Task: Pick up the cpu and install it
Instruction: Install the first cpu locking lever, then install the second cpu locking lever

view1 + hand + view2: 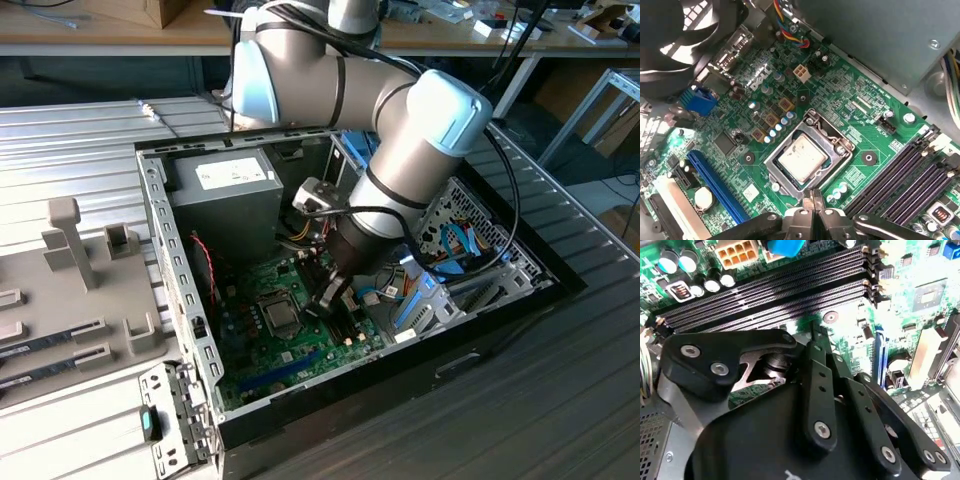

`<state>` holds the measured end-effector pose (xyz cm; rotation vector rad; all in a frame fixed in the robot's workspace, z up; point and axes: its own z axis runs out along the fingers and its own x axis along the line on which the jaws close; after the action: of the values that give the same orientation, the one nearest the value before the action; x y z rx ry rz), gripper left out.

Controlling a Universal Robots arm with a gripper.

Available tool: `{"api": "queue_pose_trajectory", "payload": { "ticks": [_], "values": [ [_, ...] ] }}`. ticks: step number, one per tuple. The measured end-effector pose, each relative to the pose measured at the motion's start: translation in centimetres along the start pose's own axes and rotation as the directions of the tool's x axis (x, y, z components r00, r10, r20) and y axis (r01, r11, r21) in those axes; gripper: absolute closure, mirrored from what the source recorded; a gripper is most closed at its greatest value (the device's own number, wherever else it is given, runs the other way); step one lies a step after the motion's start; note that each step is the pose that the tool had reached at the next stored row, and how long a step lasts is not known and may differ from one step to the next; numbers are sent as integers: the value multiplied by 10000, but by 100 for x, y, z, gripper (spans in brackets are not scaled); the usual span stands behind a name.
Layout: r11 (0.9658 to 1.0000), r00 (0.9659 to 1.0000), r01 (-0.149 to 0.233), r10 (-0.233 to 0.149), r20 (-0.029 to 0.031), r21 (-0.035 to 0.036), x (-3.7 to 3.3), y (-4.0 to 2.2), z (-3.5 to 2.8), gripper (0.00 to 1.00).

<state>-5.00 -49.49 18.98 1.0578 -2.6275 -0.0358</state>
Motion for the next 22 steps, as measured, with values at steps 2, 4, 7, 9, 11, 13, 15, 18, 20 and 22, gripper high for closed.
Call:
{"api": "queue_pose_trajectory", "payload": {
  "ticks": [2,4,7,9,11,13,15,18,20,22],
  "values": [
    [9999,10000,98,-98,-13,24,-50,-46,6,89],
    [9999,9999,116,-116,-14,30,-65,-59,7,89],
    [9999,9999,124,-124,19,25,-55,-51,-44,89],
    [9999,9999,134,-134,30,-8,-28,-32,-145,89],
    [9999,9999,152,-151,73,-53,-13,-19,-208,89],
    [9998,9998,171,-170,118,-97,-3,-13,-244,89],
    [9994,9994,239,-233,268,-240,0,-12,-259,89],
    [9971,9969,429,-385,680,-634,1,-11,-258,89],
    [9939,9937,587,-492,1007,-934,2,-9,-258,89],
    [9888,9885,781,-603,1384,-1271,3,-9,-258,89]
  ]
}}
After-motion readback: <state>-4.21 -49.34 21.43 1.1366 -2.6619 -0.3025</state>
